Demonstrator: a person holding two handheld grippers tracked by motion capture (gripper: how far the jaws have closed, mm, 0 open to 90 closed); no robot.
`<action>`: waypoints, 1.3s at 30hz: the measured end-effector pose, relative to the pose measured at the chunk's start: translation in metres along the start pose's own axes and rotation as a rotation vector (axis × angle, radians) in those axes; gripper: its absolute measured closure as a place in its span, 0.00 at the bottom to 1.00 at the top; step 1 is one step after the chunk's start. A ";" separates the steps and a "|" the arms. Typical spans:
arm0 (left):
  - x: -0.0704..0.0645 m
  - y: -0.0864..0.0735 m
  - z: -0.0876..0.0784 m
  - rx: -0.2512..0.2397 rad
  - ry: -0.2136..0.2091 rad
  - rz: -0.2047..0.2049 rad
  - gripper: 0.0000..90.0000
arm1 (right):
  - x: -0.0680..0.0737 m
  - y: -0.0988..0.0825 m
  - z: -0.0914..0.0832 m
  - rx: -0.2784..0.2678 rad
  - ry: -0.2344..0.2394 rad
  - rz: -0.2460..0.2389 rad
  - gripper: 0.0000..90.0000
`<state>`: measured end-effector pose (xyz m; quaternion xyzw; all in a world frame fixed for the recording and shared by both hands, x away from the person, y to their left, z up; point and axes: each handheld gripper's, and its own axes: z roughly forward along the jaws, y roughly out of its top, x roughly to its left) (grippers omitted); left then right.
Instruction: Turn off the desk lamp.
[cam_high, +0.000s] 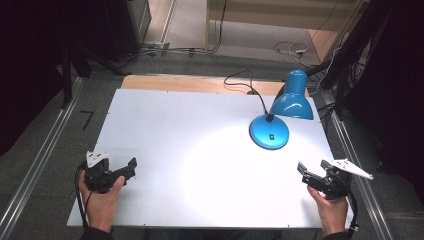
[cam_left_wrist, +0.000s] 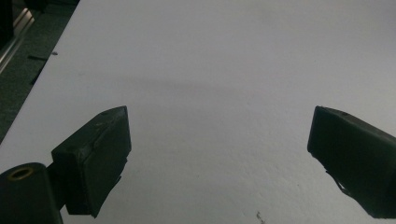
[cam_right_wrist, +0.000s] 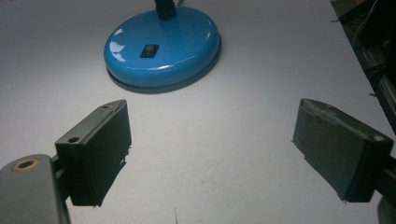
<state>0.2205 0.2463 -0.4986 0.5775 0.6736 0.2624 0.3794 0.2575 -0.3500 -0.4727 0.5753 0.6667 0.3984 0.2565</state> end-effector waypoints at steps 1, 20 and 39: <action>0.000 0.000 0.000 0.001 0.001 0.000 0.08 | 0.002 0.001 0.001 0.000 0.002 -0.004 0.11; 0.000 0.000 0.000 0.001 0.002 0.001 0.08 | 0.015 0.008 0.012 -0.003 0.032 -0.019 0.11; 0.000 0.000 0.000 0.003 0.005 0.002 0.08 | 0.032 0.020 0.041 0.015 0.050 -0.032 0.11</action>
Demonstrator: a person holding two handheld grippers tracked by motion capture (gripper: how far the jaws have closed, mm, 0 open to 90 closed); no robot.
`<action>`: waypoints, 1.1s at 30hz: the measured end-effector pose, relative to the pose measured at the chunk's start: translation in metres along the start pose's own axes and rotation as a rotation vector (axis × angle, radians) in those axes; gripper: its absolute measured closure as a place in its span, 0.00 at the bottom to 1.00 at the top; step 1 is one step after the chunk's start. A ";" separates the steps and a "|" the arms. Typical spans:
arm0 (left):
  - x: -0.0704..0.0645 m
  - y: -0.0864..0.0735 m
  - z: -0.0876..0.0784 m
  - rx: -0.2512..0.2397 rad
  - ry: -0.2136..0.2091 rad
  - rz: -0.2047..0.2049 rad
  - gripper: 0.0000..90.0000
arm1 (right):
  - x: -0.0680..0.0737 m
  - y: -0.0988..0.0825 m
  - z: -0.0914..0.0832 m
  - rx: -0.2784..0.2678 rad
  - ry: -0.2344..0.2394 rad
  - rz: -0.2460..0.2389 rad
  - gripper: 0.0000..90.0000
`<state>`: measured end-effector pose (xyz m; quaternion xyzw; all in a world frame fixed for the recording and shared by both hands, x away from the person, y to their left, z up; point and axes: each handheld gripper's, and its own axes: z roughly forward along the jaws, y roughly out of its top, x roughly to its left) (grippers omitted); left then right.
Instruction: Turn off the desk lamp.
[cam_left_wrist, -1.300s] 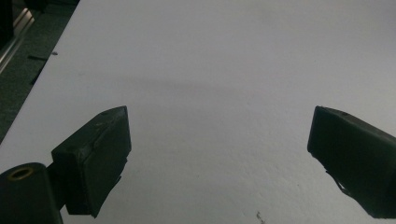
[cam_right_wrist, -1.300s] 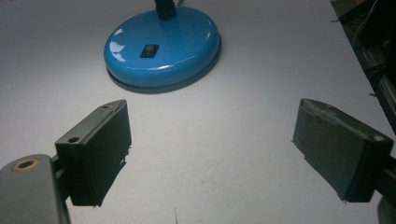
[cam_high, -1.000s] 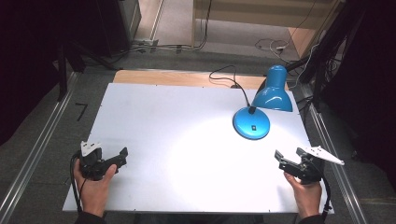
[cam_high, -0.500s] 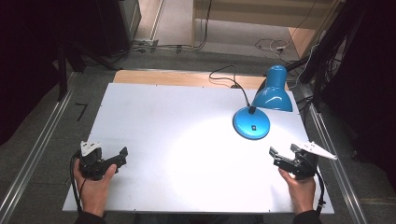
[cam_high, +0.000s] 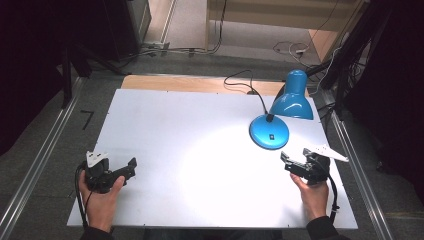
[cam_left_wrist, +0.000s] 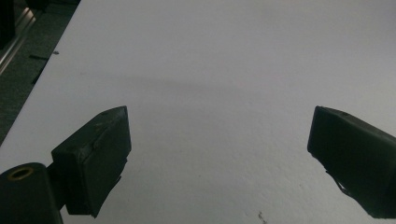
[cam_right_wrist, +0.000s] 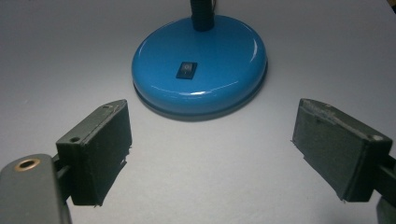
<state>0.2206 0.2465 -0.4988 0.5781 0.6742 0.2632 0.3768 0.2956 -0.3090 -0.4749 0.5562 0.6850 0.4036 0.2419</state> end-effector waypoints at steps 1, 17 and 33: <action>0.000 0.000 0.000 0.001 -0.001 0.001 0.08 | 0.000 0.000 0.000 0.000 0.000 0.000 0.11; 0.001 0.000 0.000 0.000 -0.009 0.000 0.08 | 0.016 0.011 0.024 0.015 0.001 -0.029 0.12; 0.002 0.000 0.000 0.001 -0.005 -0.001 0.08 | 0.018 0.014 0.039 0.017 -0.005 -0.046 0.25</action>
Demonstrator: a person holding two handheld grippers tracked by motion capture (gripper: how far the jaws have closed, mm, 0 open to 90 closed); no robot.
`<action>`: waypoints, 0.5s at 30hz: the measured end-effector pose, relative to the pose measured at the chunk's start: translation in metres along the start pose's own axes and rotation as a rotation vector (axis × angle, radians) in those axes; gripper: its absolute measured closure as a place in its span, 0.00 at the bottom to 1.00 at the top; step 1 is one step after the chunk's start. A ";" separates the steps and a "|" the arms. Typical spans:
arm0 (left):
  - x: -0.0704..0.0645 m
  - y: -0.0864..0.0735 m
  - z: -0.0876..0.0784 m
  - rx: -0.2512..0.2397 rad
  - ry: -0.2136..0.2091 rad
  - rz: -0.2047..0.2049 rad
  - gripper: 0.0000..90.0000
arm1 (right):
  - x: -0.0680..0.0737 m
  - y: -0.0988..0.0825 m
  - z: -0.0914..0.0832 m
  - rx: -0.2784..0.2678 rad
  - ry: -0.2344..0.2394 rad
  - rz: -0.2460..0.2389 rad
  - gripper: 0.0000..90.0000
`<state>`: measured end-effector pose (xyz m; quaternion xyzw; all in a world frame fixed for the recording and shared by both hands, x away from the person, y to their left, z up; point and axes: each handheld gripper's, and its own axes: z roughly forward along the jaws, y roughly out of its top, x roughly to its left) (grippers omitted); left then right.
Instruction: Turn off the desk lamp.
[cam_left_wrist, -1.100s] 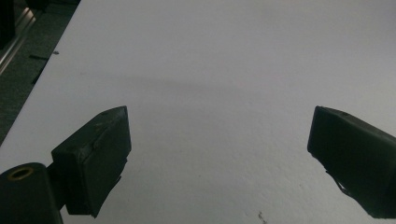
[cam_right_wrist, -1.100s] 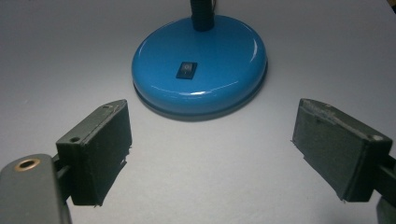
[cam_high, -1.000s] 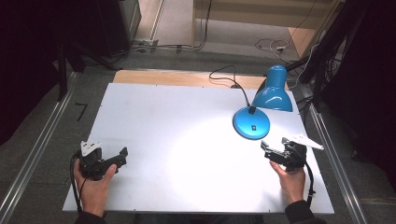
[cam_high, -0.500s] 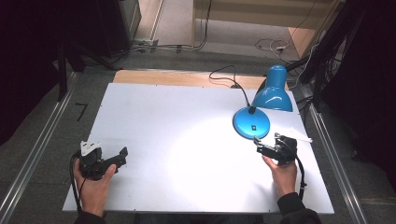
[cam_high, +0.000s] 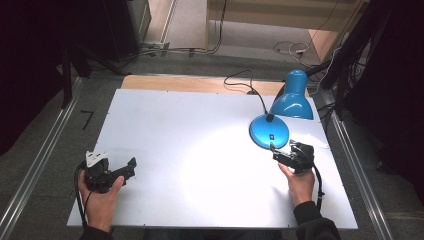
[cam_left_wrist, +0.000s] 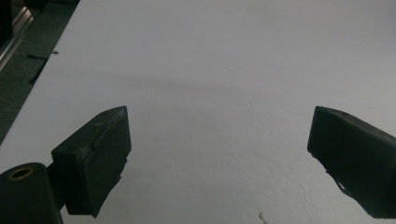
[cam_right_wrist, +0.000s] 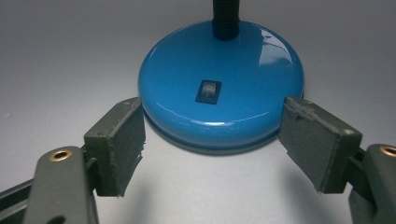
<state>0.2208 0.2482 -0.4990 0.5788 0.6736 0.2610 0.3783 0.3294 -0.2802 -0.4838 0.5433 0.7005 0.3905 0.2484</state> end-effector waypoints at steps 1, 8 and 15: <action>0.000 0.000 0.000 0.000 0.001 0.000 0.08 | 0.000 0.000 0.001 -0.002 0.005 0.001 0.30; 0.001 0.000 0.000 0.003 -0.001 0.000 0.08 | 0.002 0.004 0.013 -0.023 0.011 -0.011 0.63; 0.003 0.000 0.000 0.003 -0.002 -0.005 0.08 | 0.002 0.008 0.026 -0.020 -0.026 0.000 0.86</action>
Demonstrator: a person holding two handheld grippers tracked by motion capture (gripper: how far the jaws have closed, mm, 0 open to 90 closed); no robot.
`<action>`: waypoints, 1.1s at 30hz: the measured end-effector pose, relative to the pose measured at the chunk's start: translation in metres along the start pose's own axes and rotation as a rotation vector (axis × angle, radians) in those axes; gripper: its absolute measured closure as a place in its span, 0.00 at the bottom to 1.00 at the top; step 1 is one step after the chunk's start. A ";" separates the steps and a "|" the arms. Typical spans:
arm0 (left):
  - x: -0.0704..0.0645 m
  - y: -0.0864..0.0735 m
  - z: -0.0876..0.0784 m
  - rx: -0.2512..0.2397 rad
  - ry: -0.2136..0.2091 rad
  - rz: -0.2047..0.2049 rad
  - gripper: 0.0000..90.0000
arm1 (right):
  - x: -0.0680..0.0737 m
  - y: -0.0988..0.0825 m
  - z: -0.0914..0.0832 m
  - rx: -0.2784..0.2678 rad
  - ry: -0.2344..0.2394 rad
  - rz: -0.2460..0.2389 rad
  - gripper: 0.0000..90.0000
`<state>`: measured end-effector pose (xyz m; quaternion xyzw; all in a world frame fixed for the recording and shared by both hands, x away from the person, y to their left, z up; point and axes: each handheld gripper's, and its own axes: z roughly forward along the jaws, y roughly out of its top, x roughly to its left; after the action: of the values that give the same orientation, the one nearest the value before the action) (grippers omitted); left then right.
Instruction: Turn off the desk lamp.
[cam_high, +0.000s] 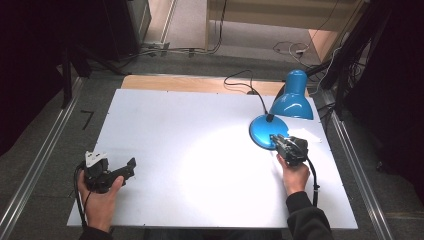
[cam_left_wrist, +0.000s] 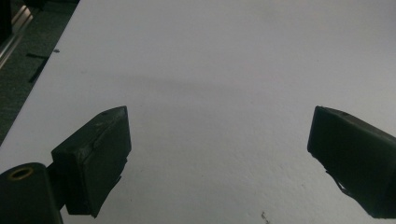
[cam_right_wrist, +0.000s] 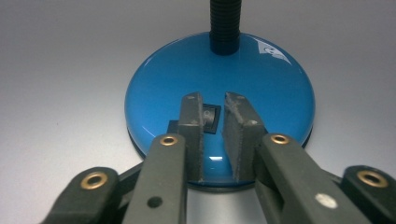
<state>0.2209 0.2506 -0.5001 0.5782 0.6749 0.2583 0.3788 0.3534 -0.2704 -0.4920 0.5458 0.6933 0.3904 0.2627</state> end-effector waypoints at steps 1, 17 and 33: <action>0.000 0.000 0.000 0.001 0.000 -0.002 0.08 | 0.000 0.000 0.001 -0.001 0.000 0.002 0.87; 0.000 0.000 0.001 -0.001 -0.005 -0.004 0.08 | 0.005 0.007 0.013 0.007 -0.009 -0.007 0.97; 0.001 0.000 0.001 -0.002 -0.005 -0.006 0.08 | 0.005 0.010 0.017 0.020 -0.020 -0.005 0.97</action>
<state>0.2214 0.2515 -0.5004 0.5765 0.6754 0.2564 0.3818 0.3709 -0.2599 -0.4933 0.5506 0.6957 0.3775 0.2651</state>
